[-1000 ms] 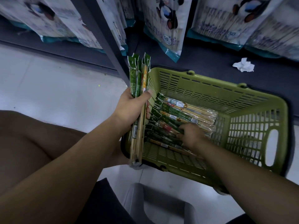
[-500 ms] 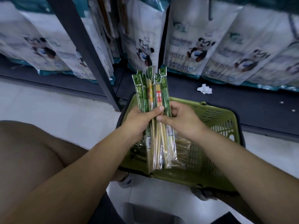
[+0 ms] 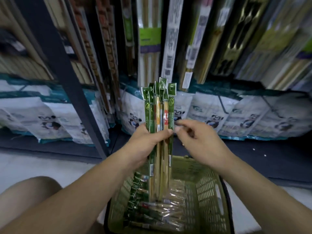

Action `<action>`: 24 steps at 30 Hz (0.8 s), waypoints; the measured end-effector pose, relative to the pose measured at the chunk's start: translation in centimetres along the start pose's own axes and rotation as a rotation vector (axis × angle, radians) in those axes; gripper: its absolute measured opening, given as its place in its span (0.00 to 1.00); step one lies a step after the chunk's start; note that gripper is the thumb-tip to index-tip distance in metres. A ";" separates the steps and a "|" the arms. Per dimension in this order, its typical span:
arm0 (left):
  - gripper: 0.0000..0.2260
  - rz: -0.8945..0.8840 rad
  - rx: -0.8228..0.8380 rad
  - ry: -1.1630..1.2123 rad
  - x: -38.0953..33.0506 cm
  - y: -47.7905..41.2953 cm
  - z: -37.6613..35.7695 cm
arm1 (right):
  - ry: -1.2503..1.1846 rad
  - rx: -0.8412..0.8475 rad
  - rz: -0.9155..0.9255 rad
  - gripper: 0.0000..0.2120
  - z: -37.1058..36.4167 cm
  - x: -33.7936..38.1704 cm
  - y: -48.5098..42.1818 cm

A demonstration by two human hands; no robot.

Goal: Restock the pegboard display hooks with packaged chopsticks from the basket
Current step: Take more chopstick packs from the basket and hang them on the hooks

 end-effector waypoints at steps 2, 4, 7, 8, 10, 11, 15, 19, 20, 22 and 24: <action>0.13 -0.096 0.014 -0.066 -2.5 0.3 -0.7 | -0.230 -0.168 -0.048 0.06 3.5 1.2 -0.9; 0.09 -0.205 0.041 -0.131 -4.8 0.6 -1.7 | -0.377 -0.270 0.007 0.02 6.4 2.9 -1.7; 0.12 -0.338 0.064 -0.206 -7.5 1.4 -3.5 | -0.388 -0.355 0.139 0.04 9.5 5.4 -2.4; 0.12 -0.375 0.061 -0.216 -8.3 1.5 -4.1 | -0.375 -0.378 0.161 0.06 10.3 6.1 -2.6; 0.12 -0.437 0.060 -0.221 -9.7 1.5 -5.0 | -0.374 -0.413 0.174 0.09 11.6 7.0 -2.9; 0.12 -0.457 0.056 -0.218 -10.5 1.4 -5.3 | -0.382 -0.426 0.172 0.09 12.1 7.2 -3.1; 0.13 -0.510 0.053 -0.186 -13.0 0.7 -6.4 | -0.446 -0.484 0.167 0.09 14.2 7.6 -3.7; 0.12 -0.547 0.091 -0.159 -14.8 -0.5 -7.6 | -0.481 -0.516 0.189 0.03 16.3 8.0 -4.9; 0.13 -0.548 0.098 -0.144 -15.4 -0.8 -7.9 | -0.481 -0.528 0.199 0.03 16.8 8.1 -5.2; 0.13 -0.542 0.105 -0.114 -16.4 -1.6 -8.2 | -0.479 -0.554 0.217 0.08 17.9 8.3 -6.0; 0.14 -0.521 0.104 -0.073 -17.1 -2.4 -8.4 | -0.480 -0.582 0.219 0.12 18.8 8.7 -6.7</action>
Point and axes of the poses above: each hand's wrist, its own y-axis away from the middle knuckle, its own z-axis out of the back of the hand, x = y × z, the point moved 6 cm from there along -y, towards the middle knuckle, and after that the axes turned 3 degrees about y, right-handed, at the moved point
